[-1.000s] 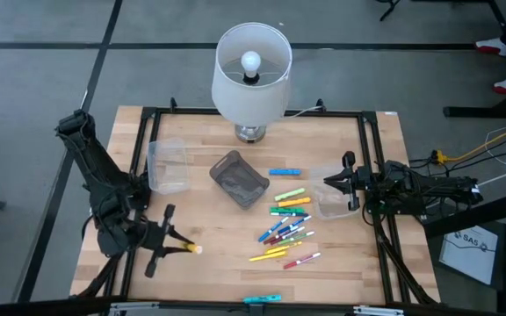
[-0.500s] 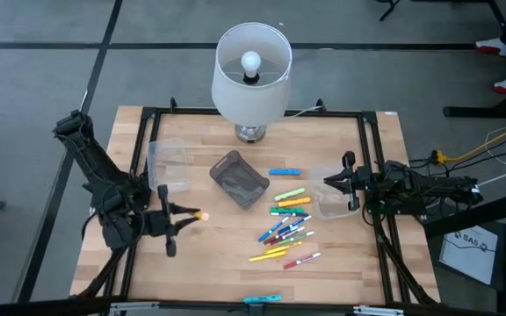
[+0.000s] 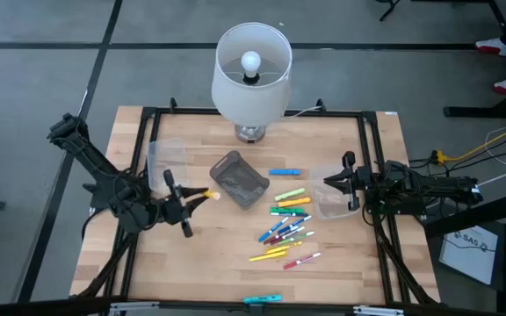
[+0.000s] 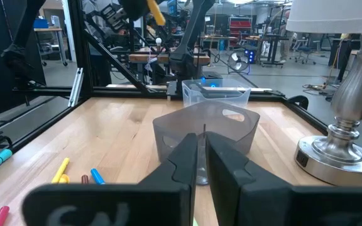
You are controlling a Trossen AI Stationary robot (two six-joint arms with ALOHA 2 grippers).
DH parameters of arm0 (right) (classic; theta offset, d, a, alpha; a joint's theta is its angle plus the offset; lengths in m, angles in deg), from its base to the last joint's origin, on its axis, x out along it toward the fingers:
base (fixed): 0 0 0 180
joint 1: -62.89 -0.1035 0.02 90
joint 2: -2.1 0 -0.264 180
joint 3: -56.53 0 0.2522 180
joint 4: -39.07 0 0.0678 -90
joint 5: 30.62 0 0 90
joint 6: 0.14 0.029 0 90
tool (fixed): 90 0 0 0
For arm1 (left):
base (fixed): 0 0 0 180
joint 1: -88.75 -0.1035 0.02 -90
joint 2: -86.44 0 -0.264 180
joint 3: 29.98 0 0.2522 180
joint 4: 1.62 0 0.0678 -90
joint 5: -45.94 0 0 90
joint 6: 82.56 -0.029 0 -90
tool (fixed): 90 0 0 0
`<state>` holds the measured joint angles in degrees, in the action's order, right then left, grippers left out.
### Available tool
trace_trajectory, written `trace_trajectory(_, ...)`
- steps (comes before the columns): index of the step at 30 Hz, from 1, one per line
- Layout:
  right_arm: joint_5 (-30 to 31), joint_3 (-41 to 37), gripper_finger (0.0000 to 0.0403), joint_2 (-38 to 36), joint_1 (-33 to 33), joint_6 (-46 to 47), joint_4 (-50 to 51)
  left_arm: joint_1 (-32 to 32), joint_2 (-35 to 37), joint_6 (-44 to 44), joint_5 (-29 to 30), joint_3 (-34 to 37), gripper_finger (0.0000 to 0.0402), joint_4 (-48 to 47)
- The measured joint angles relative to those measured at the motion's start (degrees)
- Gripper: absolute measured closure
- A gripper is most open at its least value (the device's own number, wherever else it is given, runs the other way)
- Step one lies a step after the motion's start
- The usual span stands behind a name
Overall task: Pick & Place Markers
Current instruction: Put the bottom yellow marker into the black bin
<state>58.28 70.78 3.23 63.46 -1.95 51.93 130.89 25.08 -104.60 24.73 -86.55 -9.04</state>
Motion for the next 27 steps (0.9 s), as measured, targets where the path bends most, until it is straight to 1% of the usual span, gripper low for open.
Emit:
trace_trajectory(5,0.0,0.0,0.0368,0.0,0.0,0.0,0.0,-5.4,0.0,-3.9,-5.3,0.0,0.0343,0.1)
trace_trajectory(14,0.0,0.0,0.0368,0.0,0.0,0.0,0.0,-16.1,0.0,-11.4,-19.0,0.0,0.0343,2.7)
trace_trajectory(21,0.0,0.0,0.0368,0.0,0.0,0.0,0.0,-22.7,0.0,-15.6,-24.5,0.0,0.0343,3.0)
trace_trajectory(27,0.0,0.0,0.0368,0.0,0.0,0.0,0.0,-27.8,0.0,-18.6,-30.6,0.0,0.0343,4.7)
